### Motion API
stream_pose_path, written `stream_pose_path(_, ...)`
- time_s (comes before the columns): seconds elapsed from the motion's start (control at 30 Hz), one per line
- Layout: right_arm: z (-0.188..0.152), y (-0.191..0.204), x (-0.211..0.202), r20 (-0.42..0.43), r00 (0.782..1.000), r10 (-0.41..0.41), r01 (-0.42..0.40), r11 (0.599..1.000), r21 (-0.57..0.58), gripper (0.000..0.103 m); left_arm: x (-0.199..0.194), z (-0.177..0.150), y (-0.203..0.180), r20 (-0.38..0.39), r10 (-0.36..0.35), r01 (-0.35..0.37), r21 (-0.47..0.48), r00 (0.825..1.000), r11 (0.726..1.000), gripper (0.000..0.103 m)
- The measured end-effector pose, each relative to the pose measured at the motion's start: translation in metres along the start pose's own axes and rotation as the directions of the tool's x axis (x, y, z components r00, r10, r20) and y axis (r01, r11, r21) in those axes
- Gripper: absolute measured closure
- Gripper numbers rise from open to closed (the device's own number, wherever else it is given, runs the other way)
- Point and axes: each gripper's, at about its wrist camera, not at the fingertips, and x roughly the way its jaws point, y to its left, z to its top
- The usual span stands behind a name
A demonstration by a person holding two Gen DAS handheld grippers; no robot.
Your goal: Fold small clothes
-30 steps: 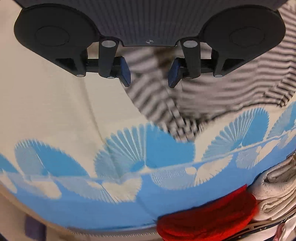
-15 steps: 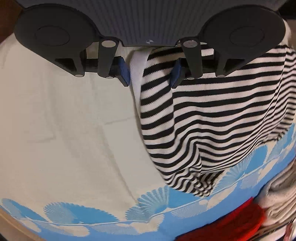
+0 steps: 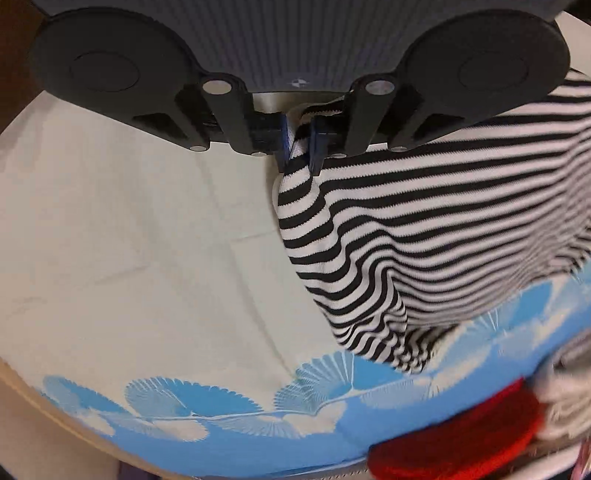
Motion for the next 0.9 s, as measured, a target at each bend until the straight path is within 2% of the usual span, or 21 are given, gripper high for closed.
stream_pose_path(0.07,0.000,0.005,-0.004,0.029,0.998,-0.058,0.058,0.998,-0.010,0.072,-0.021,0.006,-0.013,0.108,-0.060,0.053,0.065,0.992,0.996,0.102)
stream_pose_path(0.13,-0.002,0.008,-0.015,0.105,0.987,-0.120,0.121,0.993,-0.006,0.068,-0.039,0.007,-0.030,0.187,-0.152,0.124,0.156,0.970,0.980,0.093)
stream_pose_path(0.17,-0.002,0.009,-0.020,0.145,0.981,-0.128,0.130,0.992,0.002,0.068,-0.043,0.005,-0.037,0.198,-0.204,0.167,0.190,0.959,0.967,0.090)
stream_pose_path(0.2,-0.001,0.010,-0.026,0.185,0.976,-0.115,0.114,0.993,0.012,0.068,-0.043,0.004,-0.044,0.185,-0.258,0.218,0.214,0.948,0.952,0.083)
stream_pose_path(0.23,0.000,0.012,-0.032,0.224,0.971,-0.078,0.075,0.997,0.022,0.068,-0.039,0.002,-0.051,0.148,-0.313,0.277,0.222,0.938,0.935,0.076)
stream_pose_path(0.27,0.002,0.014,-0.036,0.248,0.968,-0.034,0.029,0.999,0.021,0.068,-0.032,0.000,-0.056,0.106,-0.343,0.315,0.215,0.933,0.924,0.075)
stream_pose_path(0.33,0.002,0.019,-0.032,0.230,0.972,0.047,-0.048,0.999,-0.001,0.065,-0.011,-0.005,-0.066,0.016,-0.331,0.320,0.208,0.944,0.924,0.071)
stream_pose_path(0.37,0.003,0.021,-0.023,0.178,0.982,0.070,-0.070,0.998,-0.005,0.061,0.000,-0.011,-0.069,-0.027,-0.295,0.293,0.219,0.955,0.930,0.067)
stream_pose_path(0.4,0.001,0.023,-0.011,0.103,0.992,0.073,-0.073,0.997,-0.006,0.060,0.009,-0.014,-0.072,-0.048,-0.259,0.263,0.228,0.965,0.938,0.057)
stream_pose_path(0.43,-0.002,0.024,0.005,0.006,0.998,0.059,-0.059,0.998,-0.011,0.060,0.009,-0.015,-0.070,-0.034,-0.256,0.257,0.215,0.966,0.942,0.052)
stream_pose_path(0.47,-0.005,0.024,0.014,-0.037,0.999,0.036,-0.037,0.999,-0.020,0.061,0.008,-0.011,-0.070,-0.041,-0.249,0.252,0.196,0.968,0.948,0.052)
stream_pose_path(0.5,-0.007,0.026,0.014,-0.028,0.999,0.022,-0.023,0.999,-0.030,0.061,0.006,-0.007,-0.069,-0.049,-0.248,0.253,0.171,0.967,0.952,0.052)
stream_pose_path(0.57,-0.003,0.031,0.007,0.014,1.000,0.005,-0.005,0.999,-0.038,0.061,-0.005,0.000,-0.066,-0.002,-0.261,0.258,0.137,0.965,0.956,0.052)
stream_pose_path(0.63,-0.002,0.035,-0.005,0.085,0.996,0.028,-0.023,0.998,-0.053,0.061,-0.015,0.003,-0.065,0.046,-0.268,0.259,0.148,0.962,0.955,0.052)
stream_pose_path(0.7,-0.001,0.036,-0.009,0.120,0.992,0.046,-0.039,0.997,-0.062,0.059,-0.007,0.001,-0.067,0.023,-0.250,0.244,0.158,0.968,0.957,0.051)
stream_pose_path(0.73,-0.002,0.036,-0.005,0.104,0.993,0.048,-0.042,0.997,-0.062,0.056,0.003,-0.001,-0.066,-0.021,-0.229,0.229,0.156,0.973,0.961,0.047)
stream_pose_path(0.77,-0.002,0.037,0.004,0.050,0.998,0.032,-0.029,0.997,-0.065,0.055,0.008,-0.006,-0.066,-0.043,-0.223,0.227,0.144,0.974,0.963,0.046)
stream_pose_path(0.8,-0.004,0.035,0.015,-0.012,1.000,0.013,-0.013,0.997,-0.073,0.055,0.006,-0.007,-0.064,-0.028,-0.234,0.235,0.126,0.972,0.964,0.046)
stream_pose_path(0.87,-0.006,0.040,0.016,-0.002,1.000,-0.026,0.026,0.994,-0.104,0.055,0.000,-0.004,-0.067,-0.015,-0.224,0.224,0.137,0.974,0.965,0.046)
stream_pose_path(0.9,-0.004,0.044,0.012,0.012,0.999,-0.040,0.041,0.992,-0.117,0.055,-0.008,-0.004,-0.069,0.015,-0.228,0.223,0.155,0.974,0.963,0.046)
